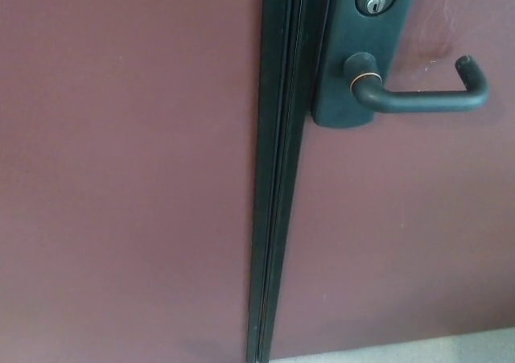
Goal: The robot walks towards the door handle and put its right hand on it and twist the handle
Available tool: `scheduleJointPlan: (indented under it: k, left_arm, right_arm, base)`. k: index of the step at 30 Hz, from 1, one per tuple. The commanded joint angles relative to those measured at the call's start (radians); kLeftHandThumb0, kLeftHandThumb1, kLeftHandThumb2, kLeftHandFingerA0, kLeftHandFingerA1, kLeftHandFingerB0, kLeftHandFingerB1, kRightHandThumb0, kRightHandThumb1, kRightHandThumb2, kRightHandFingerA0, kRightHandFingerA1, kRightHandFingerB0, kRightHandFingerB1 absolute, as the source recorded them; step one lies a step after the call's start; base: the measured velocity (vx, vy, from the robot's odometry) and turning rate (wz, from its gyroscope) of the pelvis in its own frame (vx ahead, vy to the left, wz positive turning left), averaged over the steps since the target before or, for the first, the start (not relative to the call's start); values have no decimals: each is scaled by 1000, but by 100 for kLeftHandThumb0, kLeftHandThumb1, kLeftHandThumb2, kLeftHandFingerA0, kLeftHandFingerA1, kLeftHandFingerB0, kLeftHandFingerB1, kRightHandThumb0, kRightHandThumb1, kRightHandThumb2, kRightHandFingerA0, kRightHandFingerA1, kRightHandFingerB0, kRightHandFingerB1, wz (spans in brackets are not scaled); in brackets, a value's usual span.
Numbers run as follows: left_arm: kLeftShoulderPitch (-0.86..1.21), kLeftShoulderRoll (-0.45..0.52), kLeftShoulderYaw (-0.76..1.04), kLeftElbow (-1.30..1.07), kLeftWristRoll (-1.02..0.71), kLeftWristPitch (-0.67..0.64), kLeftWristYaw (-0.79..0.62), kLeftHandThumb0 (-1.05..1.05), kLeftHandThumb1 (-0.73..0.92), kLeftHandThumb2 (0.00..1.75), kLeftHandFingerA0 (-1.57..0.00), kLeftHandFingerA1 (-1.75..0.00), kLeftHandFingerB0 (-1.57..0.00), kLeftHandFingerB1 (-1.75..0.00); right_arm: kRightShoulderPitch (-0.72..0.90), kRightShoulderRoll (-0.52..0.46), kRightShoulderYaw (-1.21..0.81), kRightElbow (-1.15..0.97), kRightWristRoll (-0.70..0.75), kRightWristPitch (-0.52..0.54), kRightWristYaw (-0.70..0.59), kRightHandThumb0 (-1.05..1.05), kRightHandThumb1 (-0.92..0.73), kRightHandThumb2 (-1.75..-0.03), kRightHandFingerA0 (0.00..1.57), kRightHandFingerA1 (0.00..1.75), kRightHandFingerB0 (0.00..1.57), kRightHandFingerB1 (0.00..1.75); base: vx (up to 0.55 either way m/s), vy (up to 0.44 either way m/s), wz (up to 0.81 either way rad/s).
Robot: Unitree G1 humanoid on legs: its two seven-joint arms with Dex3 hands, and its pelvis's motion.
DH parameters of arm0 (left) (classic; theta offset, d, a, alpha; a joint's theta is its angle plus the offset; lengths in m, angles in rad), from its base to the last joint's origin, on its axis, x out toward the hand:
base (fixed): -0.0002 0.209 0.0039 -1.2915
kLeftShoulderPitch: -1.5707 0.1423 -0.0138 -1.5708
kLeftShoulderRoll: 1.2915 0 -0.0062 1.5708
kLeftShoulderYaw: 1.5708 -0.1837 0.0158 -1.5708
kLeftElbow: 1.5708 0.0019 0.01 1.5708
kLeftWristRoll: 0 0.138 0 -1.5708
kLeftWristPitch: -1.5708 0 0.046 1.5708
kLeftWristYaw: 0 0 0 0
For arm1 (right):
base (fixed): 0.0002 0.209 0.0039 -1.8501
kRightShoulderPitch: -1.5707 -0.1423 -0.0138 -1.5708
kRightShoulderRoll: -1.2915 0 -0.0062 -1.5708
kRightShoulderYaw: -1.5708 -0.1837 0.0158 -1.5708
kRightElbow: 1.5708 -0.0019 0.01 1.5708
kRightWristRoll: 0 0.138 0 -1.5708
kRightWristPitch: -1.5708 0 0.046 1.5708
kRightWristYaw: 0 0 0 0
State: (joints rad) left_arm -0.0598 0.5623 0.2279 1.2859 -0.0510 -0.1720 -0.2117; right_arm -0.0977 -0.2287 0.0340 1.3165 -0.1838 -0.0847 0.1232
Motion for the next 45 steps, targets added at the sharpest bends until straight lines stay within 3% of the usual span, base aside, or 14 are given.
scheduleJointPlan:
  k: [1,24,45]
  left_arm:
    - [11,6,-7,-5,12,7,-3,-13,65,58,-63,-48,-48,-41]
    - [6,13,-18,-12,18,13,3,-13,65,58,-63,-48,-48,-41]
    - [-9,20,-31,-3,25,20,0,-12,65,58,-64,-49,-48,-41]
  right_arm:
    - [12,-3,-1,2,2,4,7,-28,-72,-61,55,44,46,38]
    - [21,12,-31,3,20,15,25,-29,-73,-62,51,42,42,38]
    - [18,9,-6,2,-3,17,18,-28,-72,-61,52,42,46,39]
  base:
    - [37,-11,42]
    - [126,63,4]
    - [186,-74,6]
